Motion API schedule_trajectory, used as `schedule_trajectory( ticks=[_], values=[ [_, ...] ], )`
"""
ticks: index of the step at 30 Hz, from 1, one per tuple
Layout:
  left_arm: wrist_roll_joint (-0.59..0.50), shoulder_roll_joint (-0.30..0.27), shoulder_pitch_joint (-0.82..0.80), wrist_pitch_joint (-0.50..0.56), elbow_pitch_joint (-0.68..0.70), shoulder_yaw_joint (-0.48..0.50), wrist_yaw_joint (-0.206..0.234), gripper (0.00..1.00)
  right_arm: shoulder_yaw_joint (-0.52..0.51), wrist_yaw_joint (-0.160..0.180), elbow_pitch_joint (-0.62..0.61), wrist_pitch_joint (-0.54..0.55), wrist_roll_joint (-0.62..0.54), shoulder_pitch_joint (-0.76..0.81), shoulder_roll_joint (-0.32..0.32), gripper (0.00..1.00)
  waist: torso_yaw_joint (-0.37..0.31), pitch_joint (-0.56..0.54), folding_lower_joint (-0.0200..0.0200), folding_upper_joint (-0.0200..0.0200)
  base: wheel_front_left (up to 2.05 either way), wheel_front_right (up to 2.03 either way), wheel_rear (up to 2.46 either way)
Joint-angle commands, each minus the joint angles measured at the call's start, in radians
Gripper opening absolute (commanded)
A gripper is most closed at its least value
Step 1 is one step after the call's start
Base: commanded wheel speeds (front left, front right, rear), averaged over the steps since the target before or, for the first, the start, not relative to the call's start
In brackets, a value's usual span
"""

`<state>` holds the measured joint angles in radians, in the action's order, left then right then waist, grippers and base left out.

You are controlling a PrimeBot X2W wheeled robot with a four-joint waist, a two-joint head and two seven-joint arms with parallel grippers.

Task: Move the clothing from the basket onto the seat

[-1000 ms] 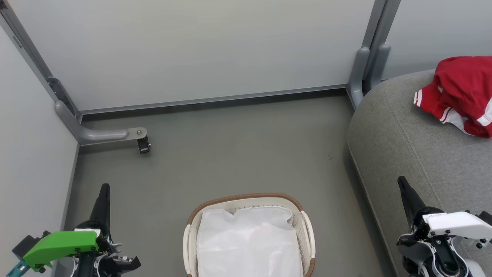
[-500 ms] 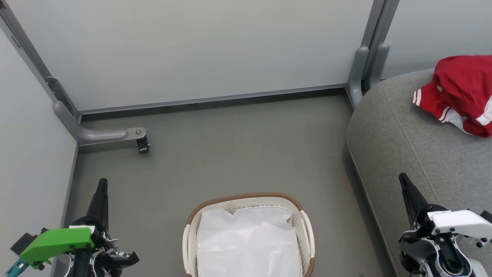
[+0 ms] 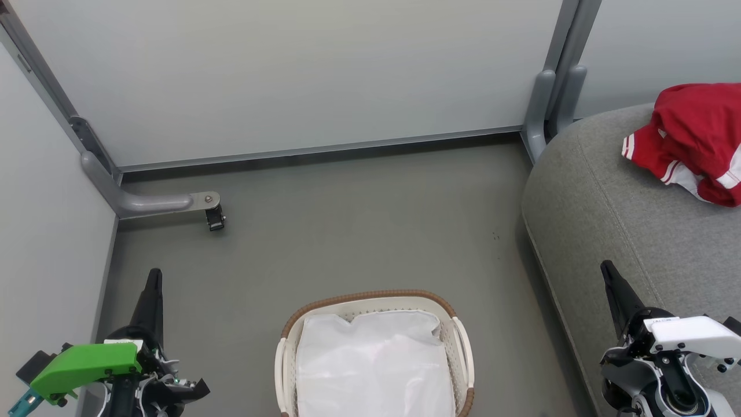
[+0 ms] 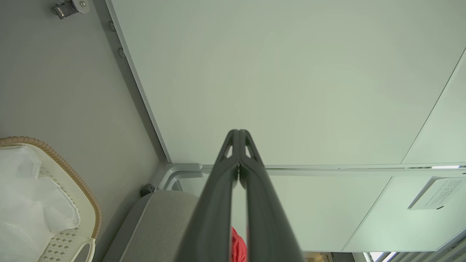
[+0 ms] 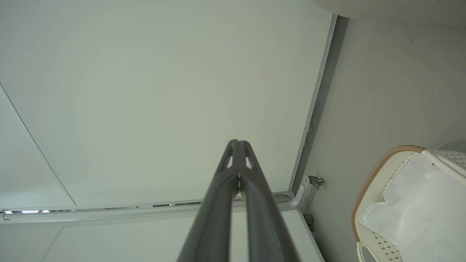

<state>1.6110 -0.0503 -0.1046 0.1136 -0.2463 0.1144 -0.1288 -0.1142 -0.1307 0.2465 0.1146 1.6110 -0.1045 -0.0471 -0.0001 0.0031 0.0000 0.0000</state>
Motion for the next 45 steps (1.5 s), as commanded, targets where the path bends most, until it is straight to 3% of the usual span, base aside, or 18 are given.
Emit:
schedule_trajectory(
  ticks=[1, 45],
  values=[
    [0.003, 0.000, -0.010, 0.005, 0.002, 0.002, -0.005, 0.00, -0.002, 0.000, -0.005, 0.002, 0.004, -0.008, -0.006, 0.00, 0.000, 0.000, 0.0000, 0.0000, 0.00, 0.00, 0.00],
    [0.003, 0.000, -0.010, 0.004, 0.002, 0.002, -0.005, 0.00, -0.002, 0.000, -0.005, 0.002, 0.004, -0.007, -0.006, 0.00, 0.000, 0.000, 0.0000, 0.0000, 0.00, 0.00, 0.00]
  ],
)
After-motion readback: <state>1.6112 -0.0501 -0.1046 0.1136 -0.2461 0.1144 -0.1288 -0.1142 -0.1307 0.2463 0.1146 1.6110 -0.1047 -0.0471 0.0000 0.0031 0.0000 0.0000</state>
